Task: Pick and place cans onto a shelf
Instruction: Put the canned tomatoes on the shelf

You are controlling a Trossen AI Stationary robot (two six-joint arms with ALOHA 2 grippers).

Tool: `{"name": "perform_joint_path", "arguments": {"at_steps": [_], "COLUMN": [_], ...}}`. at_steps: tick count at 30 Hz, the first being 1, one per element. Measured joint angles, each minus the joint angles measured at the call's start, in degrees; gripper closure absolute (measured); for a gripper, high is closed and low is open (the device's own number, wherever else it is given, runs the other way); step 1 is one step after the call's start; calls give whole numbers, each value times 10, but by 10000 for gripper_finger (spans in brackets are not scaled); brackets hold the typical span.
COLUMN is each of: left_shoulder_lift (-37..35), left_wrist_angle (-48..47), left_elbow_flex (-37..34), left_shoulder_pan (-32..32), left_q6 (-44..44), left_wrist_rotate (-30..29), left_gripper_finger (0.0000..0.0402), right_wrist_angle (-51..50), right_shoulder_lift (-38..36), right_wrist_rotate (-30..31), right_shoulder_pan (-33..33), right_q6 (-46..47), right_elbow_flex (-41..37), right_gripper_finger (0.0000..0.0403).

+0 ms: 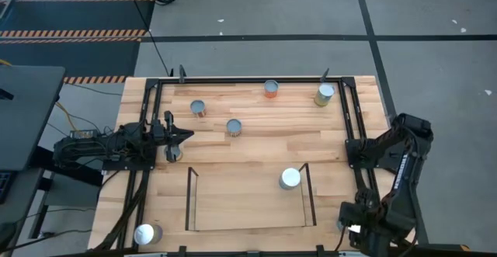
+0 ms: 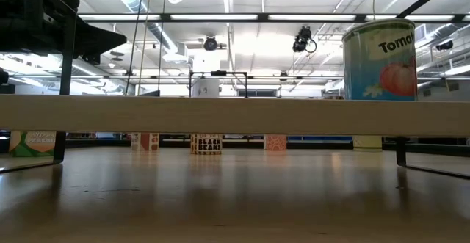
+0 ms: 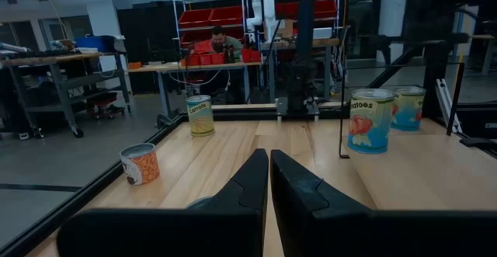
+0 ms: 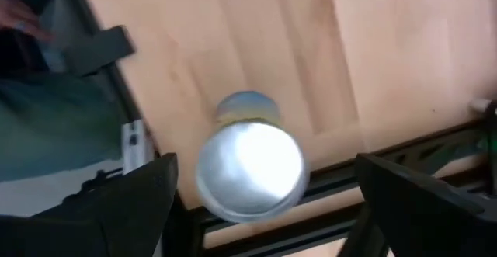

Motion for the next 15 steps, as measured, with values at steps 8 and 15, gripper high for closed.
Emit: {"name": "perform_joint_path", "arguments": {"at_steps": [8, 15], "left_shoulder_lift": [0, 0], "left_wrist_angle": [0, 0], "left_elbow_flex": [0, 0], "left_shoulder_pan": [0, 0], "left_q6": [0, 0], "left_wrist_rotate": [0, 0], "left_gripper_finger": [377, 377], "right_wrist_angle": [85, 148], "right_shoulder_lift": [-66, -81], "right_wrist_rotate": [8, 1], "right_shoulder_pan": [34, 47], "right_q6": [54, 19], "right_elbow_flex": [-90, -148], "right_gripper_finger": [3, 3]}}
